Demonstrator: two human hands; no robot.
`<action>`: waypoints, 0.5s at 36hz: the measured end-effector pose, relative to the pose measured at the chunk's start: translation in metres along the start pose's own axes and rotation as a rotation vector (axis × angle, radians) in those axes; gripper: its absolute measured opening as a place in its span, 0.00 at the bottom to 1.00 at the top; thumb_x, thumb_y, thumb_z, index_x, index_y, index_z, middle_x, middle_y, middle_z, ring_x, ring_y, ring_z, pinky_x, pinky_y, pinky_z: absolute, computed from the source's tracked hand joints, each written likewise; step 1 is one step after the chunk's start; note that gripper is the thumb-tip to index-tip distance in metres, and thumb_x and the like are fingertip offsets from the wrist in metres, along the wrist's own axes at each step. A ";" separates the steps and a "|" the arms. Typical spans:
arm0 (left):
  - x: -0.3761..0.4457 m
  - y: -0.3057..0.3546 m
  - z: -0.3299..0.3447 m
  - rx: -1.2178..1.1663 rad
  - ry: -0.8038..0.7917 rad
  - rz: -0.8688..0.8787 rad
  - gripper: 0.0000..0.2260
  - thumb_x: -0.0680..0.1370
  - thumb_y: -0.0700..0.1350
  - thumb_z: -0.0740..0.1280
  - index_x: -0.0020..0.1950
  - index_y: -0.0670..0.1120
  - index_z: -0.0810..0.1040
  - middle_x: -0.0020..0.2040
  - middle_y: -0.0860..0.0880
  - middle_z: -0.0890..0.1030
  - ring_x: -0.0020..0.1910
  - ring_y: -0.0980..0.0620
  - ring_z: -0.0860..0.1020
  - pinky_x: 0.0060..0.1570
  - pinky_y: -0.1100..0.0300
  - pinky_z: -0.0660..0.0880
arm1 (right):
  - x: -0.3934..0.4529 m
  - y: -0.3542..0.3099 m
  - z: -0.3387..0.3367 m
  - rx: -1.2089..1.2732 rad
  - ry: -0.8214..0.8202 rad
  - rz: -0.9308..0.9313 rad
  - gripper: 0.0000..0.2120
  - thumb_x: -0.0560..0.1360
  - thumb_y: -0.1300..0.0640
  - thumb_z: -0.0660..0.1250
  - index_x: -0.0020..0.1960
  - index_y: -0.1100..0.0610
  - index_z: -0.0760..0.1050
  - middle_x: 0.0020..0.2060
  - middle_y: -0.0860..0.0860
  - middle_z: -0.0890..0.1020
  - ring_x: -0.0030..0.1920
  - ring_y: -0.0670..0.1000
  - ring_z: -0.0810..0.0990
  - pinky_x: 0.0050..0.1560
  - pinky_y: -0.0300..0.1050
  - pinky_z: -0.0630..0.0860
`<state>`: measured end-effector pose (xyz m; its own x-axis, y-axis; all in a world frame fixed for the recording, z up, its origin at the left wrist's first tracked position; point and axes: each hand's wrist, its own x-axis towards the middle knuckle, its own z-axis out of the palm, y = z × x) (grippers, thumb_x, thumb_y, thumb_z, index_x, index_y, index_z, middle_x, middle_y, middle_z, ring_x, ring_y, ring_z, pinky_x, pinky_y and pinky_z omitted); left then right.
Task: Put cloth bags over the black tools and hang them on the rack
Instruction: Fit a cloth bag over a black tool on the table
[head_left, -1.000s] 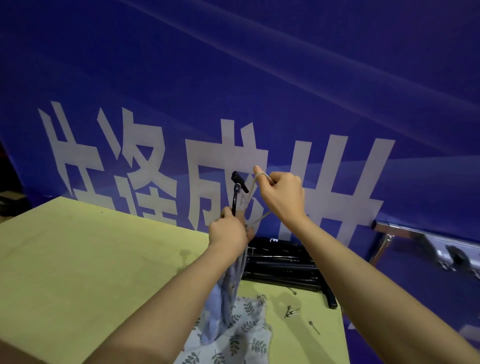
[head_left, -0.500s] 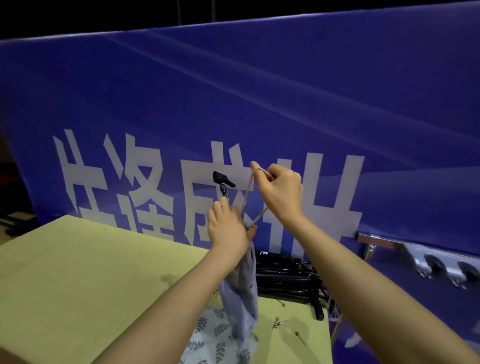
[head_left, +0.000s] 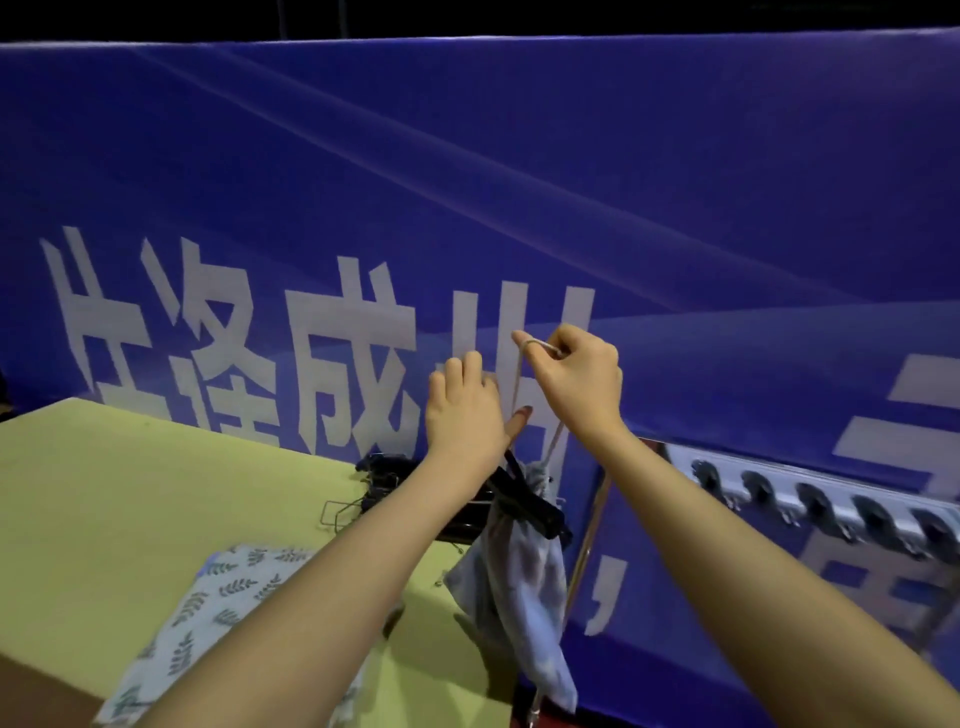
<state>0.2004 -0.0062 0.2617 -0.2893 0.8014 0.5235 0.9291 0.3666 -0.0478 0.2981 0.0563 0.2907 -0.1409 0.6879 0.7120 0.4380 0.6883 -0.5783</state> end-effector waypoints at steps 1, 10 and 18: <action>-0.003 0.007 -0.001 -0.004 0.006 0.038 0.26 0.78 0.62 0.54 0.61 0.42 0.73 0.62 0.44 0.65 0.61 0.43 0.64 0.60 0.51 0.63 | -0.003 0.005 -0.008 -0.004 -0.003 0.018 0.24 0.74 0.44 0.68 0.28 0.52 0.61 0.22 0.47 0.67 0.26 0.47 0.65 0.28 0.42 0.59; -0.016 0.069 -0.003 -0.429 -0.203 0.139 0.13 0.80 0.51 0.58 0.42 0.44 0.75 0.44 0.45 0.79 0.50 0.43 0.75 0.55 0.51 0.66 | -0.031 0.065 -0.051 -0.079 -0.072 0.059 0.19 0.72 0.45 0.70 0.31 0.52 0.65 0.26 0.46 0.69 0.29 0.45 0.67 0.29 0.43 0.60; -0.029 0.111 0.053 -0.827 -0.401 -0.050 0.18 0.77 0.45 0.62 0.27 0.45 0.68 0.26 0.47 0.70 0.33 0.43 0.70 0.33 0.55 0.68 | -0.062 0.140 -0.062 -0.078 -0.270 0.205 0.03 0.72 0.63 0.66 0.41 0.58 0.72 0.37 0.55 0.78 0.39 0.55 0.75 0.41 0.50 0.72</action>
<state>0.2993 0.0368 0.1960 -0.2484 0.9542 0.1667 0.7371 0.0745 0.6717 0.4231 0.0952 0.1904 -0.2683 0.8535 0.4467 0.5463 0.5167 -0.6592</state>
